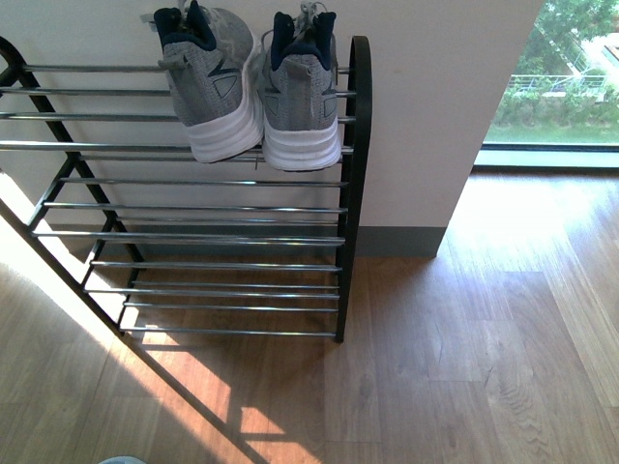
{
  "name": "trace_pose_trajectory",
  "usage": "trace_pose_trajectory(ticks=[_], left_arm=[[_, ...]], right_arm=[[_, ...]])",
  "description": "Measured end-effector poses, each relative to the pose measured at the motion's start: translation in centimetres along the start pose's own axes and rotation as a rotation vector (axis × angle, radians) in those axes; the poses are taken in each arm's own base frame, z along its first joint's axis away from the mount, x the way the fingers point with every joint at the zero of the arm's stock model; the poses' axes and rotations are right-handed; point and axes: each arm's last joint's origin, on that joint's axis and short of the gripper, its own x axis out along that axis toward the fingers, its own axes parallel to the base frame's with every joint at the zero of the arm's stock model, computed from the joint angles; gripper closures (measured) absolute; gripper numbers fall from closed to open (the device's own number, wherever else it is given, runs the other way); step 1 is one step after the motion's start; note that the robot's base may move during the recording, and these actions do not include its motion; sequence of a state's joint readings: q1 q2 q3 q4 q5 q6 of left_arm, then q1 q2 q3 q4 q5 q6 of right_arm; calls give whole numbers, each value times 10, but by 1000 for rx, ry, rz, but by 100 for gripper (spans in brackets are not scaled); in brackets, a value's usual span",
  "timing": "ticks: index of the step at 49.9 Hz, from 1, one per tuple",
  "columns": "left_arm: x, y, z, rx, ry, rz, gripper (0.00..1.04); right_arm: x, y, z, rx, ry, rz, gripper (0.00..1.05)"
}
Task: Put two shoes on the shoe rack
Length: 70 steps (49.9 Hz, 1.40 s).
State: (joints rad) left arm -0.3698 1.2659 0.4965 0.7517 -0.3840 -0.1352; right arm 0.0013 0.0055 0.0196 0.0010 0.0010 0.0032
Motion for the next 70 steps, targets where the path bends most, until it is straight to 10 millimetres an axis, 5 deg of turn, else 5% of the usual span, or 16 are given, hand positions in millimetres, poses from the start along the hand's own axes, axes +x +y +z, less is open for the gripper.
trace_pose_trajectory(ticks=[10, 17, 34, 43, 70], left_arm=[[-31, 35, -17, 101, -6, -20, 74], [-51, 53, -26, 112, -11, -22, 104], [-83, 75, -39, 118, -7, -19, 104], [-96, 89, -44, 119, -13, -14, 104], [-117, 89, -46, 120, -29, -20, 104]], right_arm=[[0, 0, 0, 0, 0, 1, 103], [0, 0, 0, -1, 0, 1, 74], [0, 0, 0, 0, 0, 1, 8], [0, 0, 0, 0, 0, 2, 9], [0, 0, 0, 0, 2, -2, 9]])
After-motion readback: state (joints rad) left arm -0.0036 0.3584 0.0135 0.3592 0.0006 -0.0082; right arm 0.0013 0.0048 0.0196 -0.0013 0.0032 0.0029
